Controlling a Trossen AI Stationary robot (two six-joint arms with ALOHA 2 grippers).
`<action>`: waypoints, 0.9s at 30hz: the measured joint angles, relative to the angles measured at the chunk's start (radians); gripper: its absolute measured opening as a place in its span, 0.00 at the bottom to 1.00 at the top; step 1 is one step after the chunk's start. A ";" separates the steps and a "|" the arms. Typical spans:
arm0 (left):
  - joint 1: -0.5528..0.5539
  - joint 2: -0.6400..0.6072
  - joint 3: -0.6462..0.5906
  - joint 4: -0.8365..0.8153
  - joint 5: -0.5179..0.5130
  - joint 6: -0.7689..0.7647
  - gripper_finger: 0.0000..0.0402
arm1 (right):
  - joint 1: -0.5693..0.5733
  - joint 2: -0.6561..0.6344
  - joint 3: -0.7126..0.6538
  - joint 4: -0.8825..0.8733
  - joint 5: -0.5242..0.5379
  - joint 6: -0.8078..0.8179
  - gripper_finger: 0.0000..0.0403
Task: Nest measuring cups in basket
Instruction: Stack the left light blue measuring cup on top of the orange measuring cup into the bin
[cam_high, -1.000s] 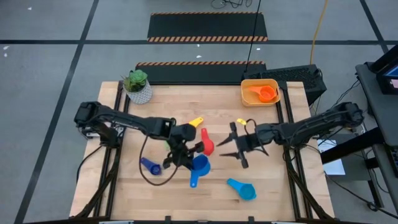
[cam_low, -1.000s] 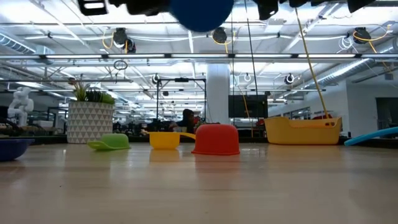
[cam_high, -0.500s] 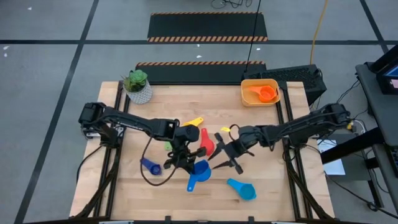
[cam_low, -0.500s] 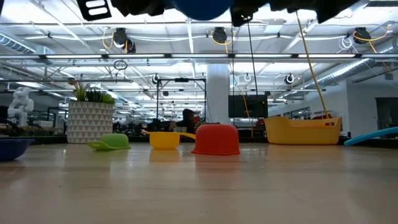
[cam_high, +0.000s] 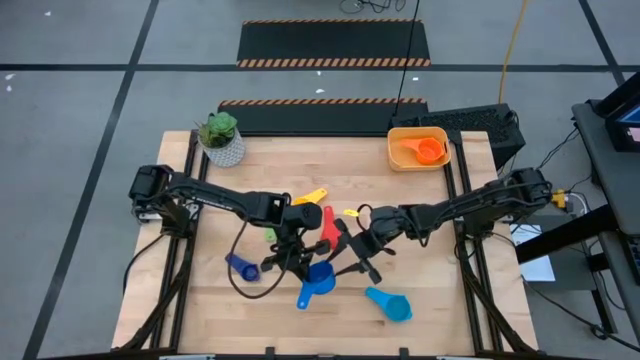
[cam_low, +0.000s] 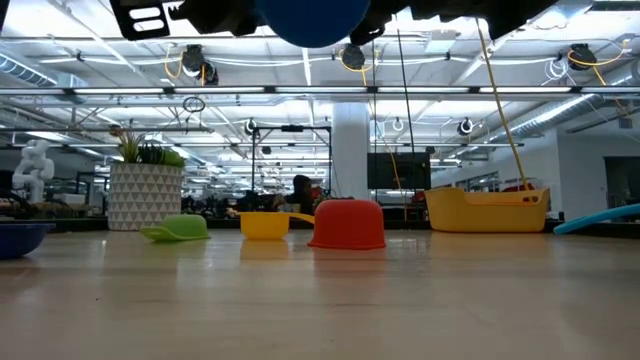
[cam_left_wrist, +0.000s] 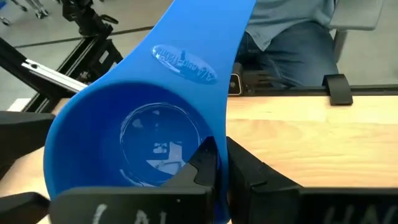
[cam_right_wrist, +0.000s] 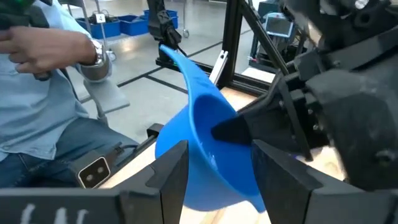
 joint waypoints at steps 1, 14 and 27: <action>0.000 0.000 0.000 0.001 0.000 0.000 0.02 | 0.000 0.000 0.000 -0.009 0.000 0.000 0.41; 0.013 -0.005 0.000 -0.007 -0.005 -0.021 0.02 | 0.000 -0.001 0.000 -0.065 0.000 -0.044 0.41; 0.013 -0.005 0.000 -0.005 -0.004 -0.057 0.02 | -0.001 0.000 0.000 -0.073 0.001 -0.065 0.40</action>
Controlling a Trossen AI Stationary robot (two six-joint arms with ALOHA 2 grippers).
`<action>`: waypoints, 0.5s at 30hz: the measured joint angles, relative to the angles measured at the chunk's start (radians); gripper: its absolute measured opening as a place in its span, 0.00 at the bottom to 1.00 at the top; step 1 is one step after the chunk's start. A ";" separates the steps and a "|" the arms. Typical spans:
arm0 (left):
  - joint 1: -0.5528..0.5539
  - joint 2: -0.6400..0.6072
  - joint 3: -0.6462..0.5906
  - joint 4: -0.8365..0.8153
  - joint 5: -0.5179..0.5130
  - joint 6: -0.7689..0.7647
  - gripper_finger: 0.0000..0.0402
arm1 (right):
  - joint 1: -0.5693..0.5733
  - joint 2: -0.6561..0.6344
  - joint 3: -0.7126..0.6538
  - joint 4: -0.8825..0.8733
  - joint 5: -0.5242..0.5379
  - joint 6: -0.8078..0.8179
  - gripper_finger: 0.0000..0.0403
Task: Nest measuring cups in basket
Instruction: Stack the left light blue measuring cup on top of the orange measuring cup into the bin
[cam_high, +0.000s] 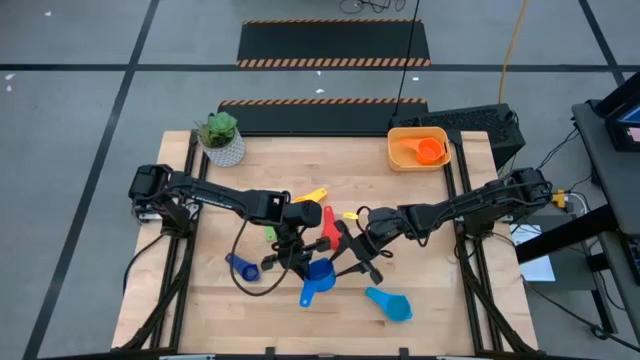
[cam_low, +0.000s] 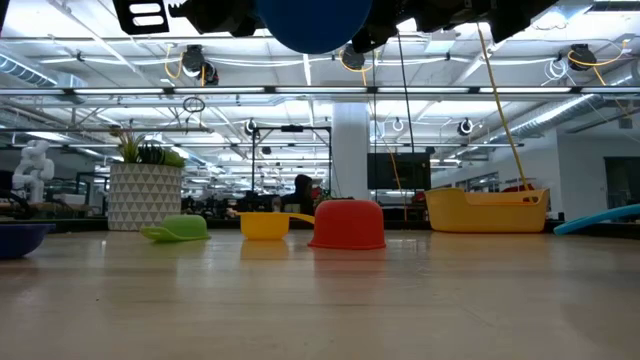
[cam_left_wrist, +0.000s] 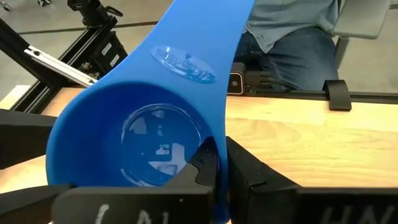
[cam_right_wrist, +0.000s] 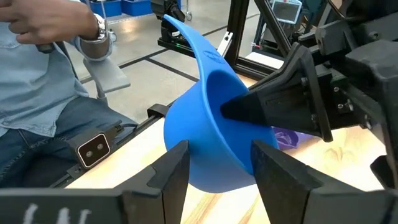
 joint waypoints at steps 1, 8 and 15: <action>0.000 0.000 0.000 0.000 0.000 0.000 0.02 | 0.000 0.000 0.000 0.000 0.000 -0.001 0.39; 0.000 0.000 0.000 -0.014 -0.036 -0.035 0.05 | 0.001 -0.012 0.000 -0.084 0.047 -0.028 0.38; 0.020 -0.003 0.000 -0.099 -0.110 -0.038 0.02 | 0.006 -0.092 -0.003 -0.316 0.313 -0.019 0.43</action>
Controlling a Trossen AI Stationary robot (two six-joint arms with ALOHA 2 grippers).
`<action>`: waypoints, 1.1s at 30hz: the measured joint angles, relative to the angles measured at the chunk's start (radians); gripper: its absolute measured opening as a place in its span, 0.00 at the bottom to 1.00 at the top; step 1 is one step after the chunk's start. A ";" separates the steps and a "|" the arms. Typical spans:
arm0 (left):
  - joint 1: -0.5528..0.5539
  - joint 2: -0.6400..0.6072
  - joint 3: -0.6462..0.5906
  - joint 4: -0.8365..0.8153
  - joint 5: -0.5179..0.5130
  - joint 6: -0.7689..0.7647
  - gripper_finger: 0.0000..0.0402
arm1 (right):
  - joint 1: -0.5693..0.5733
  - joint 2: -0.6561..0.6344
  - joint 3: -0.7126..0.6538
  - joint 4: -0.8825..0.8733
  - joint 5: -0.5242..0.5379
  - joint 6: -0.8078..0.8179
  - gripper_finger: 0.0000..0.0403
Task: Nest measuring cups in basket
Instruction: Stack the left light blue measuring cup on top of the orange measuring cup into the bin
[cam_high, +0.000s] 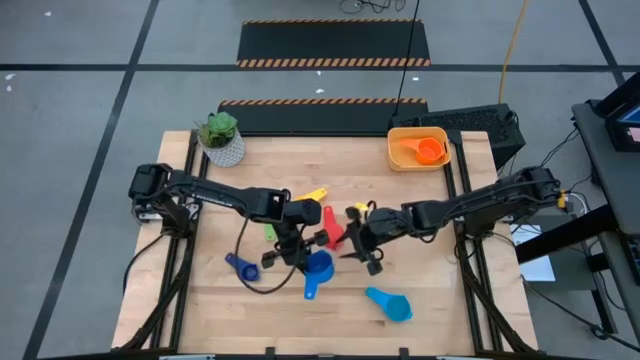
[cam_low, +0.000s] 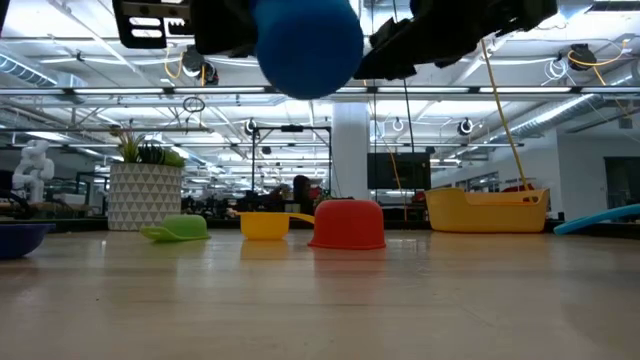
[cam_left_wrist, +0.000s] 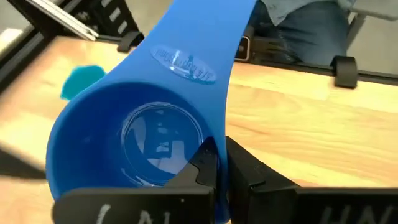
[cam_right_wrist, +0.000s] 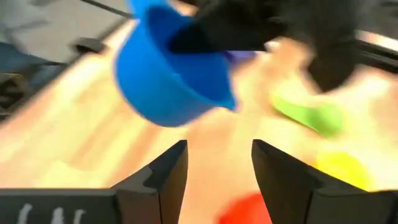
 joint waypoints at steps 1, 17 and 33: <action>0.007 0.000 0.000 -0.006 0.000 -0.012 0.02 | 0.007 -0.018 0.000 -0.025 0.045 0.001 0.44; 0.164 0.000 0.000 -0.011 0.137 -0.146 0.05 | 0.219 -0.018 0.002 0.190 0.429 -0.397 0.45; 0.144 0.002 0.000 0.002 0.139 -0.145 0.06 | 0.204 0.111 0.002 0.447 0.414 -0.542 0.38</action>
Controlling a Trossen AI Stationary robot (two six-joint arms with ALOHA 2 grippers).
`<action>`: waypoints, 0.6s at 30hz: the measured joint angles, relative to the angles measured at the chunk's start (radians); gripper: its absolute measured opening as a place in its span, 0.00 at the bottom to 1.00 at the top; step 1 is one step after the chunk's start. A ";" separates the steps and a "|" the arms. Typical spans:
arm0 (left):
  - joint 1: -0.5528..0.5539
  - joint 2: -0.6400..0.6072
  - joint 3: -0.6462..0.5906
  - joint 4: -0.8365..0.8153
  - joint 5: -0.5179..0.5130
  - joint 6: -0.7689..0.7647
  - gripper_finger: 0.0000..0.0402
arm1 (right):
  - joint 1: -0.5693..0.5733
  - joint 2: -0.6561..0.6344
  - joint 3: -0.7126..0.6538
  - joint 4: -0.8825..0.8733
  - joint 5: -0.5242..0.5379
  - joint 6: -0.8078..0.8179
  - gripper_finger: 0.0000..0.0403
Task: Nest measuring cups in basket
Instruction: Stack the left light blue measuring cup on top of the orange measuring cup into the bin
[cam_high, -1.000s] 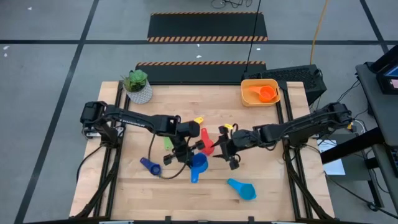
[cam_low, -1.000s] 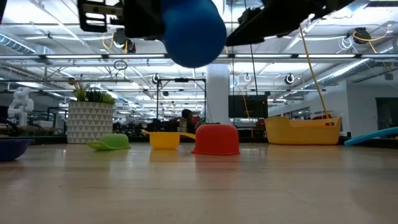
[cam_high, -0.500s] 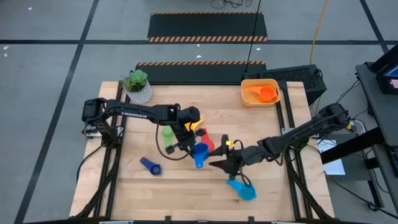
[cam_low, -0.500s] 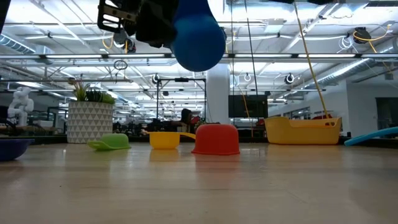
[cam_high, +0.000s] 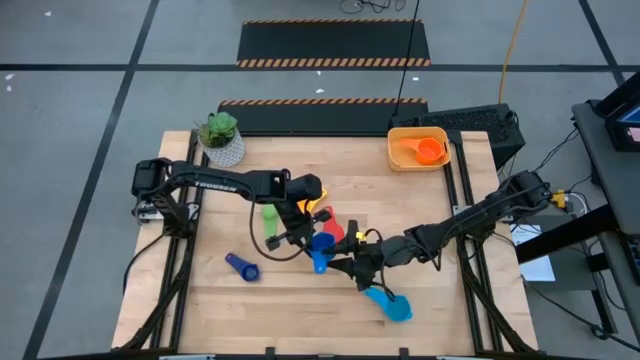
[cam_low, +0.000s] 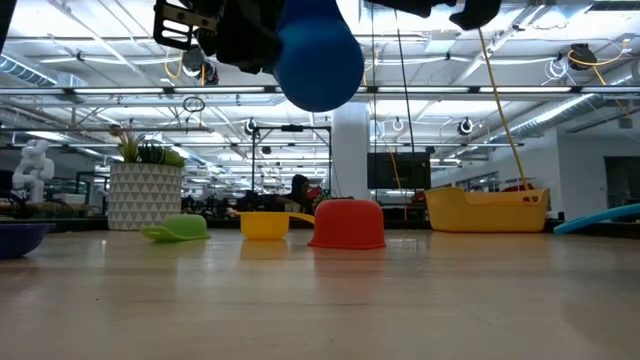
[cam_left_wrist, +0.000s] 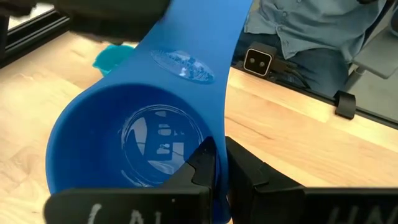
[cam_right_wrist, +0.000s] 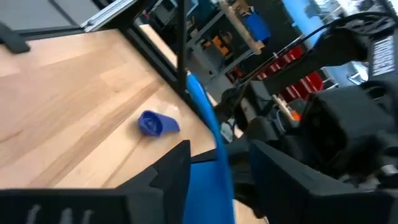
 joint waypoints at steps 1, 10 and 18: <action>0.000 0.000 0.000 0.001 0.000 0.000 0.06 | -0.005 0.000 0.000 -0.003 -0.024 0.003 0.36; 0.000 0.000 0.000 0.030 0.001 -0.029 0.06 | -0.054 0.000 0.000 -0.001 -0.117 0.089 0.04; -0.019 -0.007 0.000 0.069 -0.192 -0.311 0.11 | -0.050 -0.034 0.000 -0.093 -0.041 0.109 0.01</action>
